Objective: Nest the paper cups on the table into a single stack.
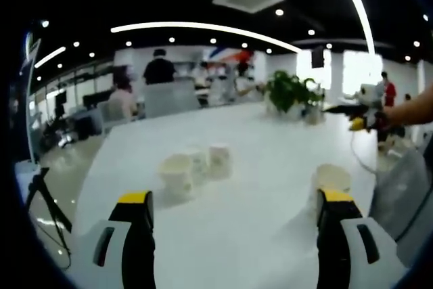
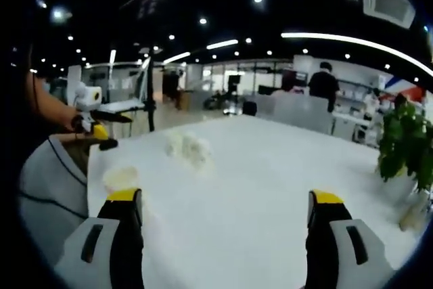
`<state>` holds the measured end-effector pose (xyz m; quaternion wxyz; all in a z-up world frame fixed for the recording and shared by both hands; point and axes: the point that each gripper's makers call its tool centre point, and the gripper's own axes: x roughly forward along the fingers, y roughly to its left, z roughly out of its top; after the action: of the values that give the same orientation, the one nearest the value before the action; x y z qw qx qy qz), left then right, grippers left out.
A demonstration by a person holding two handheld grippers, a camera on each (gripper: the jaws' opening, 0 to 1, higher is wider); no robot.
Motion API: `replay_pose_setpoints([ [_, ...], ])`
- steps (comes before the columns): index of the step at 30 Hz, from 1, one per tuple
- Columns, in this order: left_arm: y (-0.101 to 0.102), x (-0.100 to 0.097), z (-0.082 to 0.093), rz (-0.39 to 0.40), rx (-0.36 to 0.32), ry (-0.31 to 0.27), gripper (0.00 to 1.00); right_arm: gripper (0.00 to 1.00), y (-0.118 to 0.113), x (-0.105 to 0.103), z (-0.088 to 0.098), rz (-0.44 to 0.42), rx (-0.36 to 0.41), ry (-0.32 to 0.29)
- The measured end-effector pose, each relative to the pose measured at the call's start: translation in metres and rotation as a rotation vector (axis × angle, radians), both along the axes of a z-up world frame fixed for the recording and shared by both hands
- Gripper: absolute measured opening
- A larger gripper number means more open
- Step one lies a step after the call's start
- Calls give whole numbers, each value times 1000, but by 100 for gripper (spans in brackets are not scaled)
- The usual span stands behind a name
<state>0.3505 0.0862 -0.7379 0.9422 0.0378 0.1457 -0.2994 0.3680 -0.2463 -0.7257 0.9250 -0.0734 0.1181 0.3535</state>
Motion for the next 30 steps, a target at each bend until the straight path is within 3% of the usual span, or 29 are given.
replay_pose_setpoints([
  [4,3,6,-2,22,-19,10,99,100,1,-2,-5,6,-10,11],
  [14,12,17,-14,48,19,40,99,100,3,-2,-5,3,-9,25],
  [30,26,43,-31,81,54,75,99,100,2,-5,-24,-38,-58,92],
])
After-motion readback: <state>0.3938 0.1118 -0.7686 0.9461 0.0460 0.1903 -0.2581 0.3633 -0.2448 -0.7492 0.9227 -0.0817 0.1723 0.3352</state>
